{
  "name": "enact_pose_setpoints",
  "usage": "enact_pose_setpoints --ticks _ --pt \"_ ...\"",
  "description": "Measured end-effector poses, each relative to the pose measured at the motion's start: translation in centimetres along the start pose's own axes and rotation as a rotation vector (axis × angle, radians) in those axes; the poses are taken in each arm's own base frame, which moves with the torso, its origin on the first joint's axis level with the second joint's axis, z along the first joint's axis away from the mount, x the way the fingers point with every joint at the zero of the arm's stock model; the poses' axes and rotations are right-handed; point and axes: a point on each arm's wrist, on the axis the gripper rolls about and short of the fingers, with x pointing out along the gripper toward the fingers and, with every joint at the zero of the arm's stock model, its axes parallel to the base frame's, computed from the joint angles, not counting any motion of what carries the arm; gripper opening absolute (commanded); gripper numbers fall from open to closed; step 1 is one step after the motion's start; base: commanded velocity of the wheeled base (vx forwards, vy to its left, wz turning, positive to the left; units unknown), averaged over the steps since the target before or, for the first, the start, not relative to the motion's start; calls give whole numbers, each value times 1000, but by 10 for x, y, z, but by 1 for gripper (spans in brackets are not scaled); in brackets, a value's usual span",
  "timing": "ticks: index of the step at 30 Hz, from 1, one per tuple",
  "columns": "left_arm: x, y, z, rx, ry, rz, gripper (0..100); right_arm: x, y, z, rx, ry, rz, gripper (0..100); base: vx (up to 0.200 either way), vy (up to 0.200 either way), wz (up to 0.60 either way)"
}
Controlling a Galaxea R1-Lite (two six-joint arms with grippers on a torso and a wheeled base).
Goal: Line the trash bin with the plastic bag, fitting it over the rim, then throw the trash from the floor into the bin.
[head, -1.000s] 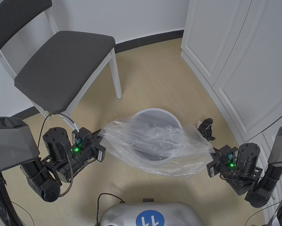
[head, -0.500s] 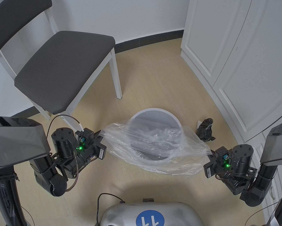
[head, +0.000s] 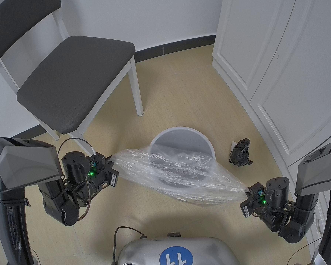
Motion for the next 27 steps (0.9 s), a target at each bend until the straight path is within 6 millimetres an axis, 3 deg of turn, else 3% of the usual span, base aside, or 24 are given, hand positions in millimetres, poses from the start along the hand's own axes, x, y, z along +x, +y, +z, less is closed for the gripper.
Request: enact_pose_setpoints --ticks 14,27 --pt "-5 4 -4 5 22 5 0 7 2 -18 -38 77 3 0 0 0 0" --pt "-45 -27 15 45 21 -109 0 -5 4 -15 -47 64 33 0 0 0 0"
